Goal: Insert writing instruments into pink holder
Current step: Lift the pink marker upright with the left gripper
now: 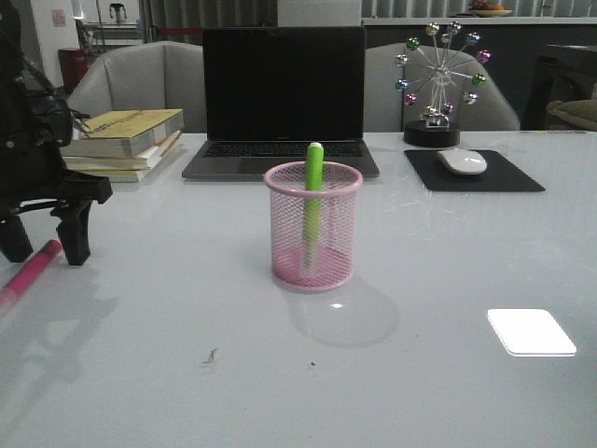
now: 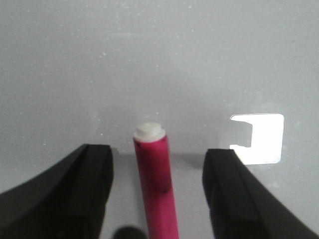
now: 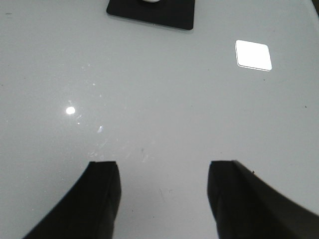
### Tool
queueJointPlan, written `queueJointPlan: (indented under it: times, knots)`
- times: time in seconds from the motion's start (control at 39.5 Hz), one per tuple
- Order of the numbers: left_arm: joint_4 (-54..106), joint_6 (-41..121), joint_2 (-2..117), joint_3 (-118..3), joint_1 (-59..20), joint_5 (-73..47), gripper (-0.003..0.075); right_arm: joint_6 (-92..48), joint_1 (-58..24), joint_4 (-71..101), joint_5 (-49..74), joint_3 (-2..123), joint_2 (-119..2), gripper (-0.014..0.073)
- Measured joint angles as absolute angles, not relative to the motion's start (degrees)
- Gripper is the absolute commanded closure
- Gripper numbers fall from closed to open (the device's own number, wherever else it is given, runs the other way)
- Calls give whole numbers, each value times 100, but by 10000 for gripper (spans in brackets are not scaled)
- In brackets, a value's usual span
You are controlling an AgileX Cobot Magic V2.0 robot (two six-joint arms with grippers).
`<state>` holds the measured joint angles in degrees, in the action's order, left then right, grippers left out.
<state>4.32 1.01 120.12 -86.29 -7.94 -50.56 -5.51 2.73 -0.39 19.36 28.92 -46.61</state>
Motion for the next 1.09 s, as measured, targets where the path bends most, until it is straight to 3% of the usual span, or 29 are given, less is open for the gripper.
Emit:
queueJointPlan:
  times: [0.1, 0.15, 0.63, 1.09]
  knots:
    - [396, 101, 12012, -8629, -794, -5046, 638, -551, 273, -39, 1936, 2892, -4661, 96]
    - [406, 101, 12012, -8629, -794, -5033, 612, -551, 273, -39, 1936, 2892, -4661, 96]
    - [1225, 252, 12018, -8956, -893, -4960, 629, -551, 273, -39, 1936, 2892, -4661, 96]
    - [1393, 799, 10639, -9205, -2032, -2927, 629, -551, 273, -39, 1936, 2892, -4661, 96]
